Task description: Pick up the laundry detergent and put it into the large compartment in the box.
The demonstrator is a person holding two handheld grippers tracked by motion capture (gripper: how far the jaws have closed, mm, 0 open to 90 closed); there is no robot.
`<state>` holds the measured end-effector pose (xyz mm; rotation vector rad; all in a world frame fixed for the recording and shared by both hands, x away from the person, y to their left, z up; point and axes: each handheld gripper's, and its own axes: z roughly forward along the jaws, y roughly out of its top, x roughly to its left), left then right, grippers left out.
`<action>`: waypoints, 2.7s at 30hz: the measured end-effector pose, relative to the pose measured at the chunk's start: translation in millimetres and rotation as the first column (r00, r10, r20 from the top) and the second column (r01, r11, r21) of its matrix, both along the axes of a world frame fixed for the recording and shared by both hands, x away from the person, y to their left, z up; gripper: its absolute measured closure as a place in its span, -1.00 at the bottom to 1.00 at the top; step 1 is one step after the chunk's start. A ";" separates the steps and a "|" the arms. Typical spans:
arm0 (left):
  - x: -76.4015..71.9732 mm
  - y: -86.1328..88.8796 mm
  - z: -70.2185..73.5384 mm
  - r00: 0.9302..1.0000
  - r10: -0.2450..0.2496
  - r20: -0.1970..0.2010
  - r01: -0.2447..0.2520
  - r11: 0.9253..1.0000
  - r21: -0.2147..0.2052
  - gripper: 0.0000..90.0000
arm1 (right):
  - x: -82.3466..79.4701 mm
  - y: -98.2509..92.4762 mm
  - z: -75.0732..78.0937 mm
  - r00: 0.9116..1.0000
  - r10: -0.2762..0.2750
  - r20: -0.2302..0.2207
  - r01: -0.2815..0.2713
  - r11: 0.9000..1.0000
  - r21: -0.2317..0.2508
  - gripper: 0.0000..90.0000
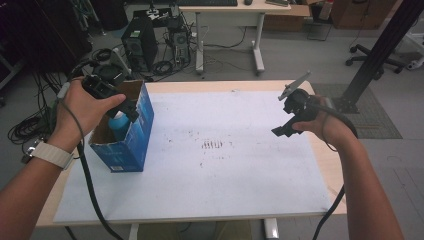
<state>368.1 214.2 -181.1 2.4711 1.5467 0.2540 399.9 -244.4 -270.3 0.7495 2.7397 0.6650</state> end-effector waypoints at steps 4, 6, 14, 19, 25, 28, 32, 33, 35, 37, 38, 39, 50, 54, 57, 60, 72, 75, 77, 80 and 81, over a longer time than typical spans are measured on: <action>-1.4 -3.0 1.4 1.000 -0.013 -0.002 0.013 1.000 0.006 -0.73 | -0.1 0.0 -0.1 1.000 0.000 0.000 0.000 1.000 0.000 -0.80; -1.9 -4.4 1.6 1.000 -0.019 -0.003 0.019 1.000 0.006 -0.73 | -0.1 -0.1 -0.2 1.000 -0.001 0.000 0.001 1.000 0.001 -0.80; -4.7 -12.4 2.0 0.998 -0.058 -0.012 0.058 0.998 0.001 -0.72 | -0.5 -1.2 -0.2 1.000 -0.003 0.001 0.003 1.000 0.002 -0.80; -7.2 -16.7 2.6 0.996 -0.088 -0.017 0.088 0.996 -0.007 -0.72 | -0.7 -1.8 -0.4 1.000 -0.004 -0.001 0.004 1.000 0.001 -0.80; -9.5 -20.5 2.8 0.994 -0.111 -0.023 0.111 0.994 -0.013 -0.72 | -0.9 -0.6 -0.1 1.000 -0.002 0.002 0.002 1.000 0.005 -0.80; -10.6 -22.4 2.9 0.991 -0.128 -0.024 0.128 0.992 -0.020 -0.72 | -1.0 0.0 -0.2 1.000 -0.001 0.000 0.001 1.000 0.003 -0.80; -10.9 -24.4 3.0 0.987 -0.156 -0.027 0.155 0.987 -0.036 -0.72 | -1.2 0.5 -0.3 1.000 -0.001 0.000 0.001 1.000 0.003 -0.80; -11.1 -25.2 2.9 0.986 -0.162 -0.027 0.161 0.986 -0.037 -0.72 | -1.3 0.5 -0.3 1.000 -0.001 0.000 0.001 1.000 0.003 -0.80; -11.6 -26.8 2.8 0.984 -0.177 -0.024 0.176 0.984 -0.038 -0.72 | -1.4 0.4 -0.3 1.000 -0.002 -0.001 0.002 1.000 0.003 -0.80; -11.3 -27.5 2.4 0.982 -0.186 -0.025 0.185 0.982 -0.040 -0.72 | -1.3 0.3 -0.3 1.000 0.000 0.000 0.000 1.000 0.002 -0.80; -11.5 -27.9 2.3 0.982 -0.188 -0.023 0.187 0.982 -0.042 -0.72 | -1.4 0.3 -0.3 1.000 0.000 0.000 0.000 1.000 0.002 -0.80; -11.6 -28.2 2.2 0.981 -0.190 -0.024 0.189 0.981 -0.043 -0.72 | -1.5 0.4 -0.3 1.000 -0.001 0.000 0.001 1.000 0.002 -0.80; -15.9 -38.8 1.4 0.968 -0.248 -0.021 0.247 0.968 -0.043 -0.72 | -1.4 0.5 -2.1 1.000 -0.006 -0.007 0.006 1.000 0.002 -0.80; -18.8 -44.8 1.4 0.960 -0.280 -0.017 0.279 0.959 -0.040 -0.72 | -1.2 0.2 -2.4 1.000 -0.008 -0.008 0.008 1.000 0.002 -0.80; -21.0 -48.8 1.5 0.952 -0.305 -0.015 0.305 0.952 -0.042 -0.72 | -1.3 0.6 -2.1 1.000 -0.007 -0.008 0.007 1.000 0.002 -0.80; -23.6 -52.4 1.1 0.947 -0.322 -0.009 0.321 0.946 -0.041 -0.72 | -1.6 0.8 -1.5 1.000 -0.007 -0.008 0.007 1.000 0.001 -0.80; -33.6 -61.9 2.6 0.924 -0.383 -0.012 0.383 0.923 -0.037 -0.72 | -0.6 4.3 -0.9 1.000 0.001 -0.005 -0.001 1.000 0.001 -0.80; -35.1 -63.6 1.4 0.919 -0.394 -0.008 0.393 0.918 -0.044 -0.72 | -0.1 5.3 -0.4 1.000 0.002 -0.005 -0.002 1.000 0.002 -0.80; -36.5 -65.2 0.0 0.914 -0.407 -0.008 0.406 0.913 -0.047 -0.72 | 0.1 5.8 -0.2 1.000 0.002 -0.005 -0.002 1.000 0.002 -0.80; -38.6 -68.1 -2.2 0.899 -0.438 -0.018 0.437 0.899 -0.042 -0.72 | 0.5 6.6 -0.9 1.000 0.002 -0.007 -0.002 1.000 0.000 -0.80; -39.1 -68.7 -2.9 0.896 -0.444 -0.020 0.443 0.895 -0.041 -0.72 | 0.5 7.0 -1.3 1.000 0.002 -0.007 -0.002 1.000 -0.001 -0.80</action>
